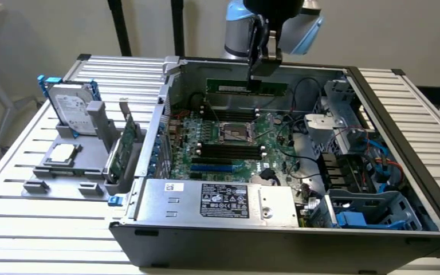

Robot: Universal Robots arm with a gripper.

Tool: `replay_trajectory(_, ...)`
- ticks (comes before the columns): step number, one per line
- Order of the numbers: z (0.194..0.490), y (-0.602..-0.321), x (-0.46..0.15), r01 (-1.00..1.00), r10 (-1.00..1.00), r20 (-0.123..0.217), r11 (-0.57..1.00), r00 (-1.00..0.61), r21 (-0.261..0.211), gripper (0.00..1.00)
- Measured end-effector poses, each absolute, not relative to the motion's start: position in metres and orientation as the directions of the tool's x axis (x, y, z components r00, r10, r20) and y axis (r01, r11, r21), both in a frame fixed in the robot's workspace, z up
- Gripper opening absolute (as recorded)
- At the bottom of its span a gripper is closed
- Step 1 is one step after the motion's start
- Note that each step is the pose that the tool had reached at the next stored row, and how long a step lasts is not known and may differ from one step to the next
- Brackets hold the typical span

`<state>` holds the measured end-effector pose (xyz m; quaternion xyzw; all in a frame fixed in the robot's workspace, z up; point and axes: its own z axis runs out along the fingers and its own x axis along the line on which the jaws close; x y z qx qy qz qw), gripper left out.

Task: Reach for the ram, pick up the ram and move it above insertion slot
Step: 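Pick up the ram and move it above insertion slot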

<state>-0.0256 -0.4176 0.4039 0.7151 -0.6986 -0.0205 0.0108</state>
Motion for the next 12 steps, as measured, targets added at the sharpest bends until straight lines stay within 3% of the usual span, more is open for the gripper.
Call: replay_trajectory(12,0.4008,-0.4147,-0.0232,-0.999,-1.000,-0.014,-0.005,0.004,0.044,0.14)
